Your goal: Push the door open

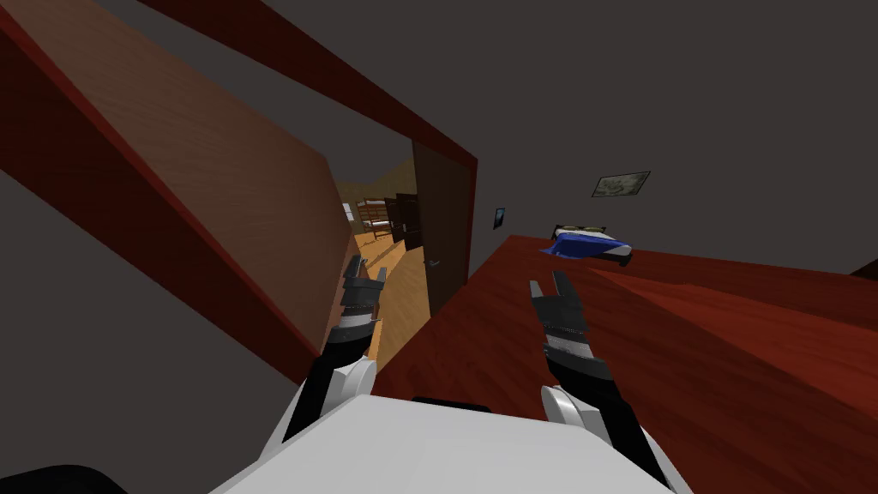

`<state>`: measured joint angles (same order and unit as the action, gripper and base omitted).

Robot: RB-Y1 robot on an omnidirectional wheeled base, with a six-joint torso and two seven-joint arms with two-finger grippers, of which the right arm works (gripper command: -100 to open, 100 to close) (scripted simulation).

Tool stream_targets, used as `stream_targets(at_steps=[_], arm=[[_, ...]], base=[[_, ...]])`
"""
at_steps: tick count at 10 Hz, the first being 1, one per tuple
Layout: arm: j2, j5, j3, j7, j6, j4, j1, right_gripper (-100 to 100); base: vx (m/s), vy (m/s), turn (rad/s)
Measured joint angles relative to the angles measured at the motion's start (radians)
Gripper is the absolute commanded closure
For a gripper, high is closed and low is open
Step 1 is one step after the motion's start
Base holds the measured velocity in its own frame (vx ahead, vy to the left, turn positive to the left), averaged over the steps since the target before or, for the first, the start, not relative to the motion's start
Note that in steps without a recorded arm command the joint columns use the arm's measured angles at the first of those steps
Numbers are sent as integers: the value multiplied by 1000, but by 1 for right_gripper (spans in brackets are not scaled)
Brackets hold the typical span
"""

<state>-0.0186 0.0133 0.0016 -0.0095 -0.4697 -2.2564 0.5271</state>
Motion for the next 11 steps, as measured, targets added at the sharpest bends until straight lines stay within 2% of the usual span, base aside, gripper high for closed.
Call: stream_targets(at_steps=[6, 11], arm=[[35, 1, 82, -10, -28, 129, -51, -100], [58, 0, 142, -21, -50, 233, -92, -100]], base=[[167, -29, 13], [90, -4, 6]])
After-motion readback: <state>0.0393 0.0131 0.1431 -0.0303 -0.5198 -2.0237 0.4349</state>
